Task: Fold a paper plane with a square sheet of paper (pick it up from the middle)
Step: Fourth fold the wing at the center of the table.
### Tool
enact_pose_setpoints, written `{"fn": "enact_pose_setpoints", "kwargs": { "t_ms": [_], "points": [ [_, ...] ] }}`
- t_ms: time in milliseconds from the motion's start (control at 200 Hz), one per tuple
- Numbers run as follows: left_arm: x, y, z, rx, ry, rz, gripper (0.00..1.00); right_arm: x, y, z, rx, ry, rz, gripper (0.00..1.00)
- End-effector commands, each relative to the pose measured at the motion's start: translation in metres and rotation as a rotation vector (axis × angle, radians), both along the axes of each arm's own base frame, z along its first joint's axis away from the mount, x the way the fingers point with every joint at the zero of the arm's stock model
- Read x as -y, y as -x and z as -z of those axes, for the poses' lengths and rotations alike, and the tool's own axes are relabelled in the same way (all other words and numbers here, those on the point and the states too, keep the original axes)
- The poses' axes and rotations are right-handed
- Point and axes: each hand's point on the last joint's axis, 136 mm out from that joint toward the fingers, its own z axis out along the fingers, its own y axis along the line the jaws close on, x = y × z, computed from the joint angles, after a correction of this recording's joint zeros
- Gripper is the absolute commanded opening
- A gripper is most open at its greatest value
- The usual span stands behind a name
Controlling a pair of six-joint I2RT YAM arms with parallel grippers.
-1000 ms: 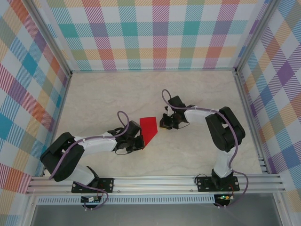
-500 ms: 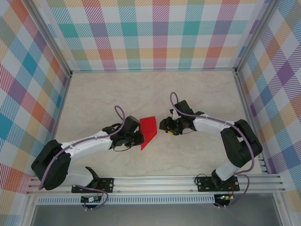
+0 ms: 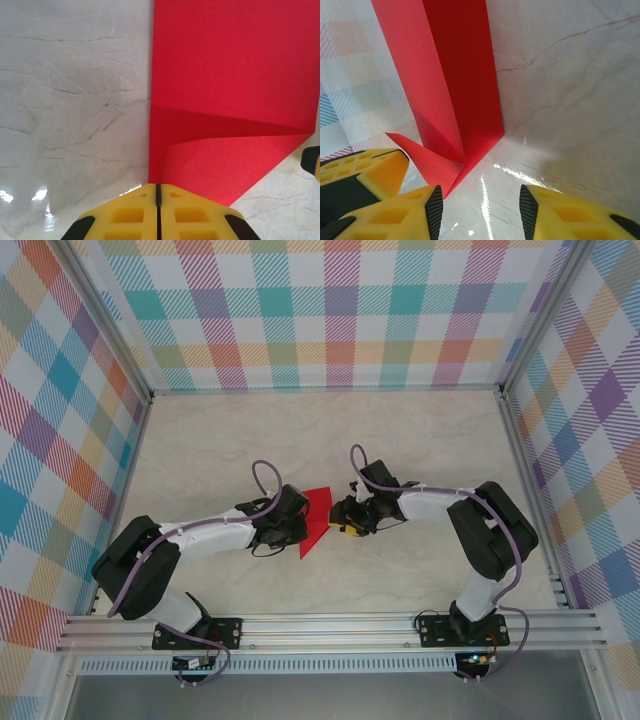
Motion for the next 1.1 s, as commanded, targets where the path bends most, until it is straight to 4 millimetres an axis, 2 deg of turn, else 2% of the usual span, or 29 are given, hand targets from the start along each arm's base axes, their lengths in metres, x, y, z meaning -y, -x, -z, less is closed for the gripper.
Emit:
{"fn": "enact_pose_setpoints", "kwargs": {
  "t_ms": [0,365,510,645,720,825,975,1100],
  "points": [
    [0.000,-0.002,-0.002,0.012,-0.019,-0.017,0.07,-0.019,-0.007,-0.015,0.029,-0.078,-0.043,0.44],
    [-0.004,0.001,-0.003,0.007,-0.030,-0.020,0.07,-0.041,-0.005,-0.015,0.010,-0.143,-0.150,0.31],
    [-0.008,0.001,-0.008,0.016,-0.032,-0.023,0.08,-0.042,-0.004,-0.014,0.011,-0.147,-0.165,0.24],
    [-0.012,0.004,-0.013,0.024,-0.036,-0.026,0.09,-0.041,-0.006,-0.014,0.020,-0.138,-0.159,0.12],
    [-0.015,0.005,-0.017,0.030,-0.040,-0.027,0.11,-0.038,-0.009,-0.015,0.036,-0.119,-0.135,0.09],
    [-0.022,0.006,-0.026,0.049,-0.048,-0.034,0.14,-0.033,-0.013,-0.027,0.084,-0.103,-0.105,0.06],
    [-0.042,0.009,-0.043,0.083,-0.098,-0.071,0.20,-0.017,-0.018,-0.051,0.171,-0.047,-0.044,0.06],
    [-0.054,0.009,-0.063,0.132,-0.099,-0.094,0.33,-0.001,-0.021,-0.071,0.229,0.011,0.013,0.06]
  ]
}}
